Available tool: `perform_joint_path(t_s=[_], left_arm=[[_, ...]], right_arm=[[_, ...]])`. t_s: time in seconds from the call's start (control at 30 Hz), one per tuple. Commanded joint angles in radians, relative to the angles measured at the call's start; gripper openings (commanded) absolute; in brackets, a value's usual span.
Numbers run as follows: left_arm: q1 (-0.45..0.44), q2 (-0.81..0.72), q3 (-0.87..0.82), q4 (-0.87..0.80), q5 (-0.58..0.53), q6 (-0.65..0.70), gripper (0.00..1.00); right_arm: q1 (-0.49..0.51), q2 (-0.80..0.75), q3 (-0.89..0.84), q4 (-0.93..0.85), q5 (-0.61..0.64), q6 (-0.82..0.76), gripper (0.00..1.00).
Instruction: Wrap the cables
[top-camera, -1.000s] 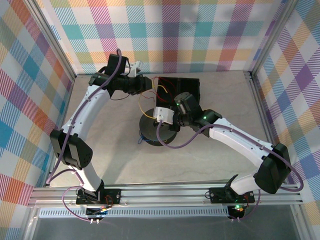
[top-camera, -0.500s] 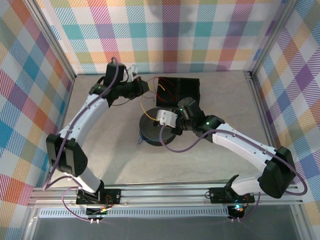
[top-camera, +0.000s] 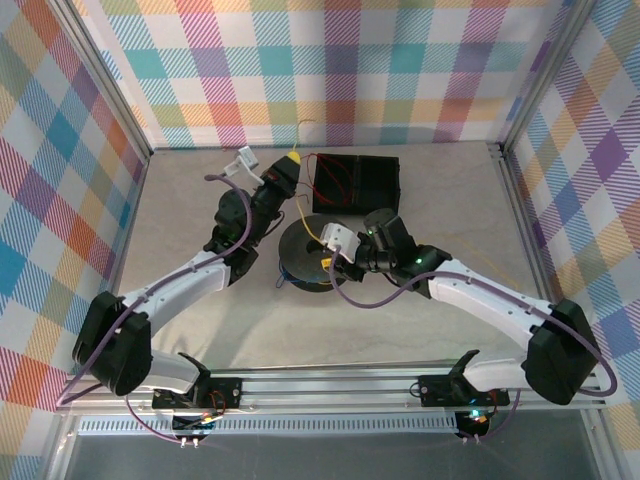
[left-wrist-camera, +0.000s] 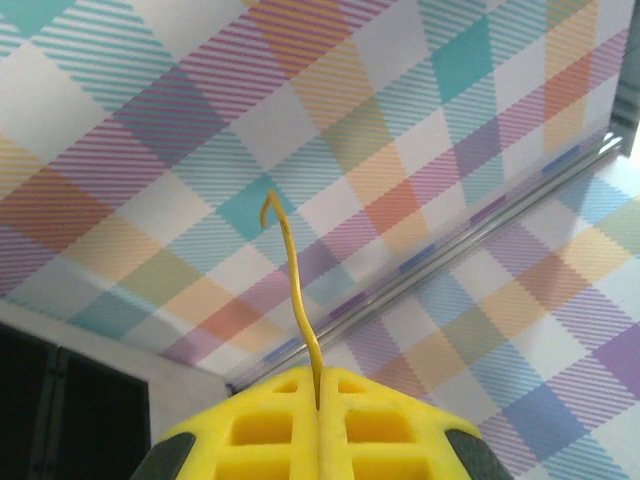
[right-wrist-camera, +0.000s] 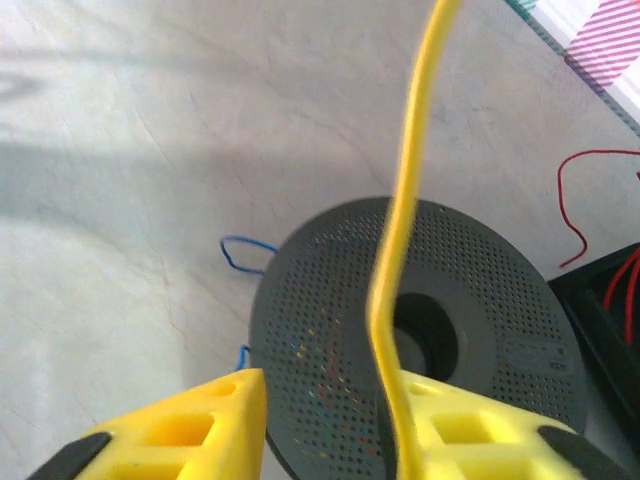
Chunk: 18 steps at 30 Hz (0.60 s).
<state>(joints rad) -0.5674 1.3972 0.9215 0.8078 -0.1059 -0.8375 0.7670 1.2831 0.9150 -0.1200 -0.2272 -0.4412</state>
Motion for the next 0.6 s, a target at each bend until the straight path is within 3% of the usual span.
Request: perform_joint_path(t_s=[0.0,0.1,0.3,0.43,0.57], left_arm=[[-0.014,0.042,0.035,0.156,-0.021,0.026,0.00],[-0.027,0.068,0.035,0.165,-0.004,0.027,0.00],[-0.066,0.074,0.027,0.163,-0.005,0.053,0.00],[-0.090,0.065,0.023,0.162,-0.010,0.063,0.00],[-0.101,0.054,0.020,0.164,-0.008,0.063,0.00]], right_arm=[[-0.003,-0.073,0.028,0.044,-0.112,0.151,0.49],[-0.006,-0.116,0.058,0.059,-0.151,0.242,0.68],[-0.040,-0.063,0.232,-0.053,-0.090,0.480,0.82],[-0.096,0.059,0.405,-0.219,-0.132,0.575,0.78],[-0.127,0.169,0.518,-0.305,-0.228,0.601,0.62]])
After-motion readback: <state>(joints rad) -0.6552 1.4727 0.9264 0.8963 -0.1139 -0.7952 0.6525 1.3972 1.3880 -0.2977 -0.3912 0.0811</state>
